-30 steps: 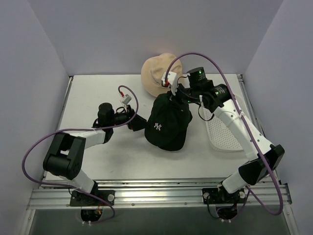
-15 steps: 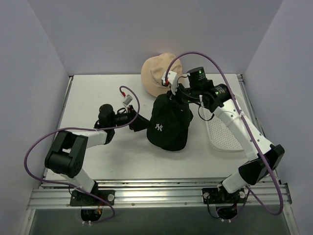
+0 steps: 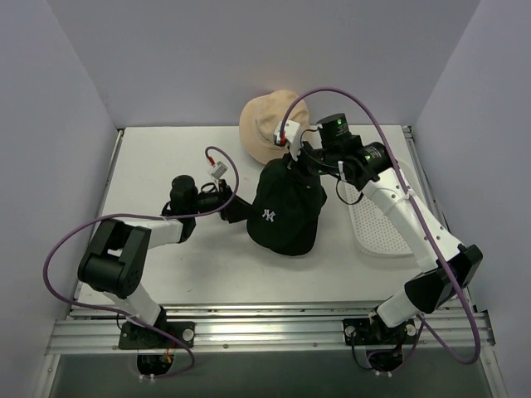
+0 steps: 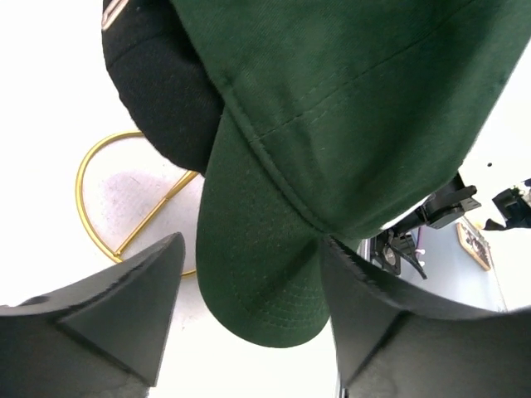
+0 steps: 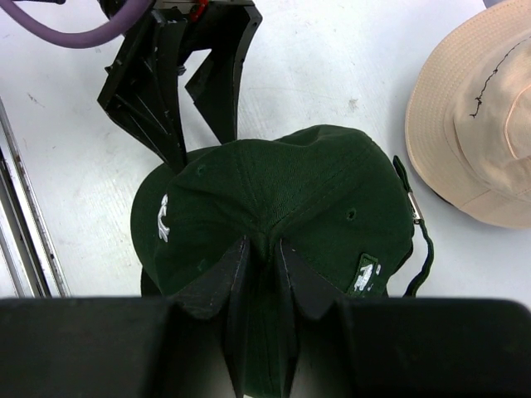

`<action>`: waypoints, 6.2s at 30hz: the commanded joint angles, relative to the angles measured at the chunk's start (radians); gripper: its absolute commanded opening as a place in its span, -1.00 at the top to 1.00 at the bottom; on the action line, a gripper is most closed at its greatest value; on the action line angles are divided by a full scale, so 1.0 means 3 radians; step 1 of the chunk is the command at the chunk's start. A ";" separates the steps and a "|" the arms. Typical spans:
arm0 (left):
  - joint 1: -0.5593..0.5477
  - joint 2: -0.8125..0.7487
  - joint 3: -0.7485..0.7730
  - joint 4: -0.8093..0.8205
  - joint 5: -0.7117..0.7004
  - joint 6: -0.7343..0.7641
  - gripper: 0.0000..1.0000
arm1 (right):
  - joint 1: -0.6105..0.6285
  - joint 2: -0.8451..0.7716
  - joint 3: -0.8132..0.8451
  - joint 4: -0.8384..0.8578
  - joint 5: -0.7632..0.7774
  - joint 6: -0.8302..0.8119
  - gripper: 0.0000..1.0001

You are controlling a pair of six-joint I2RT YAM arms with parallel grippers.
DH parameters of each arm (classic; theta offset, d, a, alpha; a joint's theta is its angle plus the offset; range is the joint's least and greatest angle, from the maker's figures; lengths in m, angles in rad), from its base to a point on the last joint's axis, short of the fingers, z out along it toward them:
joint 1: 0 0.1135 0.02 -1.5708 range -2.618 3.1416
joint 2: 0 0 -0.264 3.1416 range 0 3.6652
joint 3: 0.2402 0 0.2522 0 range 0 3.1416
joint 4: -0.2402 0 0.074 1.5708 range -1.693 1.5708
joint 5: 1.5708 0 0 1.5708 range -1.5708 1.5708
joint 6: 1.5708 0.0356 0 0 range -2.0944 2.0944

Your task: Stack the hats

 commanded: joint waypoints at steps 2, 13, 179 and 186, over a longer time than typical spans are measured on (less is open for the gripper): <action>-0.0019 0.0127 0.0041 0.0443 0.0140 -0.0118 -0.34 | -0.0009 0.0004 0.0108 0.0063 -0.0044 0.0017 1.00; -0.0019 -0.0011 -0.0061 0.0517 0.0177 -0.0272 0.49 | -0.0009 0.0015 0.0185 0.0068 -0.0008 0.0171 1.00; -0.1364 -0.0083 0.0128 -0.0318 -0.1577 0.0173 0.95 | -0.0700 -0.0839 -0.3722 0.3755 0.1306 0.3218 1.00; -0.1543 0.0056 0.0297 -0.0317 -0.1623 0.0157 0.95 | -0.0684 -0.0896 -0.3732 0.3740 0.1332 0.3223 1.00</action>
